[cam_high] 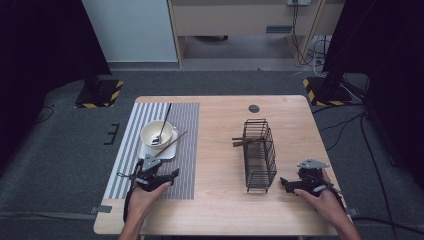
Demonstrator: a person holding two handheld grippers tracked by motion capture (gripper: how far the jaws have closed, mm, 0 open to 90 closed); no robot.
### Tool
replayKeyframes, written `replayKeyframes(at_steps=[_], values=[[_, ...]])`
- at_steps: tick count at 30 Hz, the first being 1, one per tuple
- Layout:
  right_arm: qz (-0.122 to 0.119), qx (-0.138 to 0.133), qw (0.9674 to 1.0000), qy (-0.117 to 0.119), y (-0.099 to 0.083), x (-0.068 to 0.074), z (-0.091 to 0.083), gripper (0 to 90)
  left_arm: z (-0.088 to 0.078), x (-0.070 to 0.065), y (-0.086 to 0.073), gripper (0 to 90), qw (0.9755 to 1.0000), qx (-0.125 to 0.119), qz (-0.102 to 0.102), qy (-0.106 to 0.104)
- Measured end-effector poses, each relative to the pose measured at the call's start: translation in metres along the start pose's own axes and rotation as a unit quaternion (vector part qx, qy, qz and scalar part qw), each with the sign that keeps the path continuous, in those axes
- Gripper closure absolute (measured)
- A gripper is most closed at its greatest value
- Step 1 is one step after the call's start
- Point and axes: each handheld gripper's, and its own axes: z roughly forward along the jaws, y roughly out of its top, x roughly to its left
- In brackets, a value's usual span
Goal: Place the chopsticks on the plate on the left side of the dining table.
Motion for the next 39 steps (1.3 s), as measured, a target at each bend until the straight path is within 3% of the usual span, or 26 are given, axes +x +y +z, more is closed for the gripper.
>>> replayKeyframes(at_steps=[14, 25, 33, 39], values=[[0.0, 0.0, 1.0, 0.0, 0.0, 0.0, 0.0, 0.2, 0.015, -0.025, 0.023, 15.5, 0.9989, -0.005, 0.027, -0.037], [0.0, 0.001, 1.0, 0.0, 0.0, 0.0, 0.0, 0.2, 0.025, -0.036, 0.035, 15.4, 0.9986, -0.016, 0.023, -0.044], [0.0, 0.0, 1.0, 0.0, 0.0, 0.0, 0.0, 0.2, 0.03, -0.045, 0.039, 20.0, 0.9979, -0.002, 0.024, -0.06], [0.0, 0.0, 1.0, 0.0, 0.0, 0.0, 0.0, 0.3, 0.031, -0.052, 0.047, 22.3, 0.9974, -0.006, 0.025, -0.068]])
